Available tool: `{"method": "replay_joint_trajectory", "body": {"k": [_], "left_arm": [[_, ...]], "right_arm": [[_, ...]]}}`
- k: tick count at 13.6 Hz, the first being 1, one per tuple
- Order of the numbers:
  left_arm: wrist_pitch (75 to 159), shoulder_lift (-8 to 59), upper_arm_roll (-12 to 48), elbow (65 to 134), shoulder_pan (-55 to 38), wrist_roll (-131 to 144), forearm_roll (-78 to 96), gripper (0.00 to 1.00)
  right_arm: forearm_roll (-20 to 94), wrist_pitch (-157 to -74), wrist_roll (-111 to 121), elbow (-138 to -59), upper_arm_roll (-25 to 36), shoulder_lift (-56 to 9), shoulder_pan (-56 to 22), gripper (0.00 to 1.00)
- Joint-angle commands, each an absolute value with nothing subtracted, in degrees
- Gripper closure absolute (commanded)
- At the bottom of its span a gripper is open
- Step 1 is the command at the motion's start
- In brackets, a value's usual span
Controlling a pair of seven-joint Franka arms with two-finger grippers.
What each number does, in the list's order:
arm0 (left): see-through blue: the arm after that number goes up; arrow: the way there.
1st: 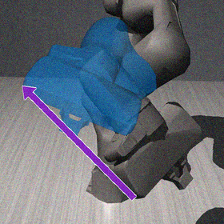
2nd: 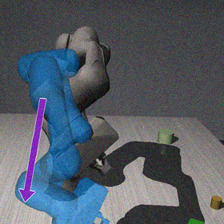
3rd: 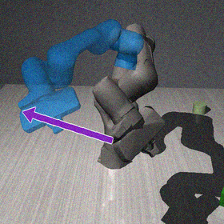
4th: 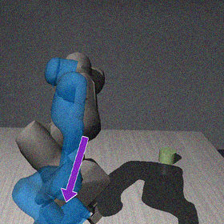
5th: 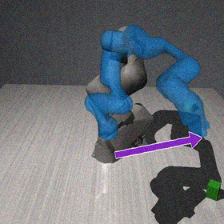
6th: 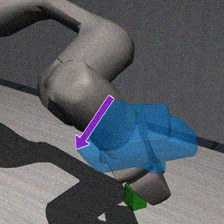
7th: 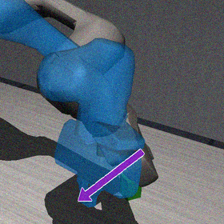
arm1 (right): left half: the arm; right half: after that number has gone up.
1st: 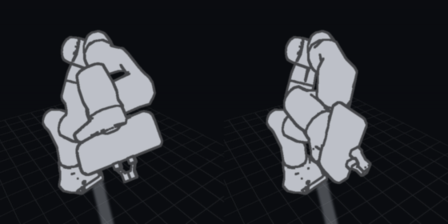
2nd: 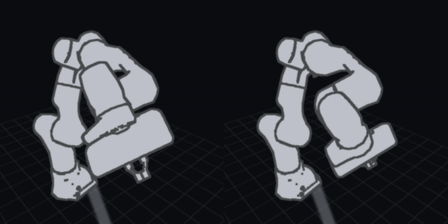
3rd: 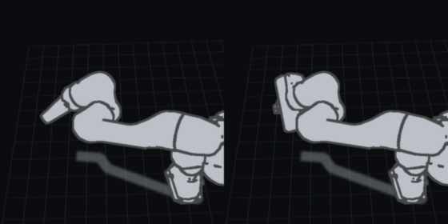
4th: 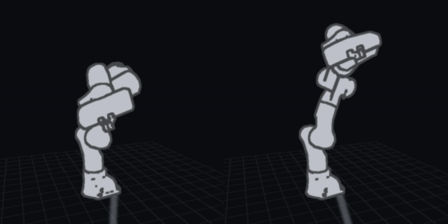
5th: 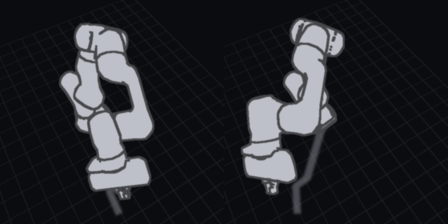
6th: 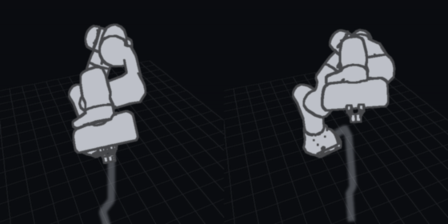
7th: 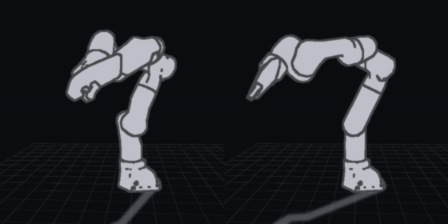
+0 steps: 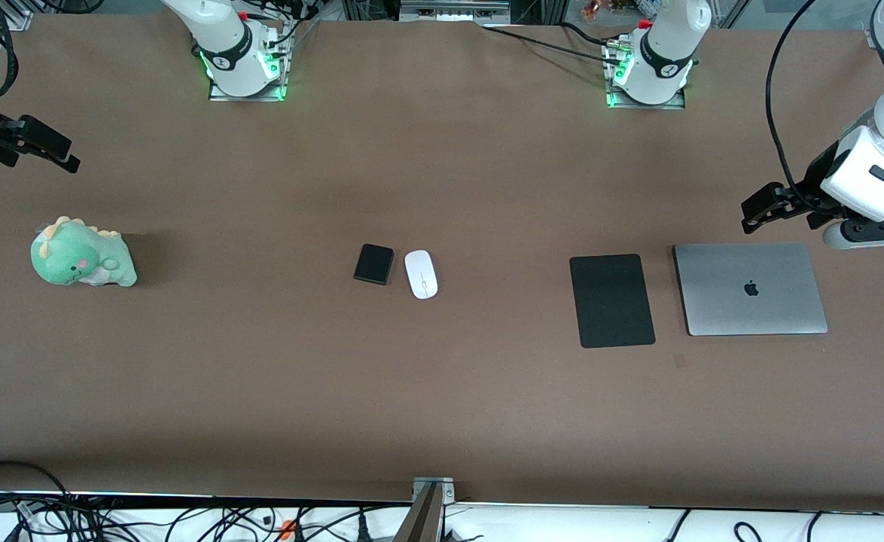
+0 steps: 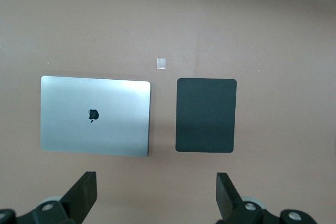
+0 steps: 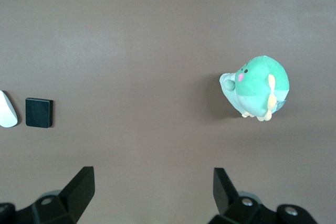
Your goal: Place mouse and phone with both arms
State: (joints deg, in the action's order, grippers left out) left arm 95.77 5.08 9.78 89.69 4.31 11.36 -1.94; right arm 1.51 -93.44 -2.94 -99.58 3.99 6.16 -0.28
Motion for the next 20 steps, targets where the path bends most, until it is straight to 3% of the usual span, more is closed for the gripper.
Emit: {"method": "replay_joint_trajectory", "body": {"k": [1,14,20], "left_arm": [[94.8,4.9,10.0,88.6,4.0,11.1,-1.9,0.00],[94.9,5.5,14.9,88.5,3.8,10.6,-2.5,0.00],[95.2,10.2,15.1,88.2,3.7,10.3,-4.3,0.00]], "right_arm": [[0.7,-92.5,-2.3,-99.3,3.9,6.9,-0.4,0.00],[0.7,-92.5,-2.8,-99.8,3.8,6.2,-0.5,0.00],[0.6,-93.1,-3.1,-100.1,3.1,4.9,-0.9,0.00]]}}
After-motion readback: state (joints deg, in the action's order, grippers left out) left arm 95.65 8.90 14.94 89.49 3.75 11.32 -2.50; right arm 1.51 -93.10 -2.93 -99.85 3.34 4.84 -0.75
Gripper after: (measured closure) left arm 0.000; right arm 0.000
